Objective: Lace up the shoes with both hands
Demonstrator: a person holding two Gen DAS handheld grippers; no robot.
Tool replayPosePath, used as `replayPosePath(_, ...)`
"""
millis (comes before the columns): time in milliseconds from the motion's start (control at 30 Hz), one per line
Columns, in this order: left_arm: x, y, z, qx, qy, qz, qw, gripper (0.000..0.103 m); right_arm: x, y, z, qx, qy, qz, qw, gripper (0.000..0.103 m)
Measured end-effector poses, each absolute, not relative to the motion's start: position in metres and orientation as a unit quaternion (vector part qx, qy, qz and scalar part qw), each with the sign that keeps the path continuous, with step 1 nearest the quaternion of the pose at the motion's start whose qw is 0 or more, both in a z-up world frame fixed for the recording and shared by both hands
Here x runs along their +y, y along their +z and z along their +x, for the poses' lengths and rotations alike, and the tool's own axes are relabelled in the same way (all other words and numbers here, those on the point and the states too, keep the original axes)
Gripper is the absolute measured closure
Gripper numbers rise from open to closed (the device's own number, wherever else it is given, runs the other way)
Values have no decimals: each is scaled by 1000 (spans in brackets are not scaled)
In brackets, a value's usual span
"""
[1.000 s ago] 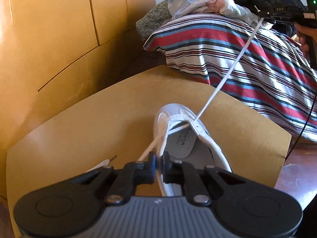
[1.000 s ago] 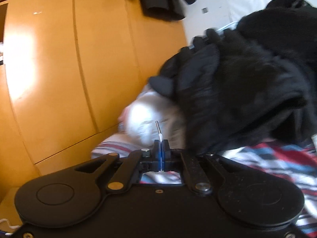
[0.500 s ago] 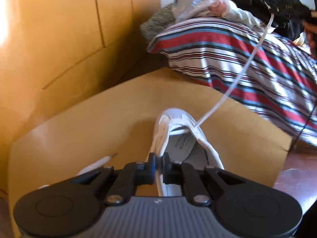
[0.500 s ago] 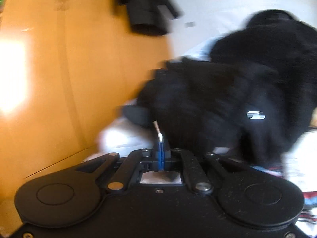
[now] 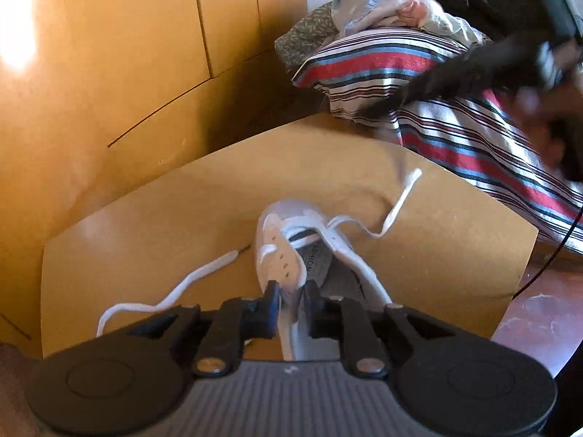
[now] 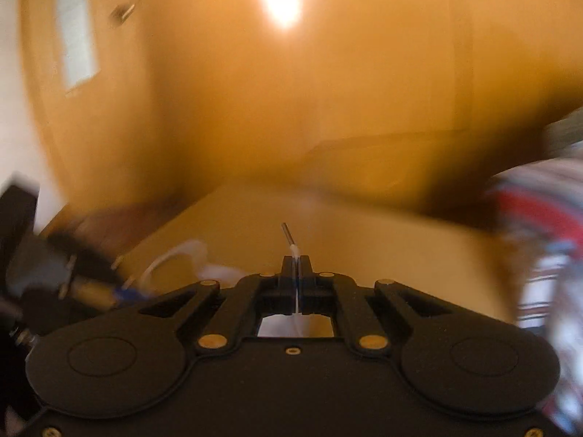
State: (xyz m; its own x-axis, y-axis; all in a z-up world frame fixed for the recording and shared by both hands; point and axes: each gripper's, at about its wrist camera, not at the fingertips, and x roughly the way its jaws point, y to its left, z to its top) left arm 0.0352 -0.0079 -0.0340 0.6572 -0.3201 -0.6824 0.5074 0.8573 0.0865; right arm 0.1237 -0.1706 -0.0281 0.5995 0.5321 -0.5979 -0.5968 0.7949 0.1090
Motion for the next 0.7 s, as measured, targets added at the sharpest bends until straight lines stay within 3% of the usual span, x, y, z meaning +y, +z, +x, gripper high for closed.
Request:
replayPosePath(200, -20, -34, 46, 344, -247, 151, 893, 77, -153, -60, 157, 363, 363, -19, 858, 102)
replayPosePath(500, -30, -44, 60, 350, -242, 185, 886, 76, -167, -58, 154, 377, 383, 36, 843, 102)
replayPosePath(700, 14, -22, 78, 354, -260, 7, 899, 68, -177, -55, 145, 358, 381, 3, 852, 102)
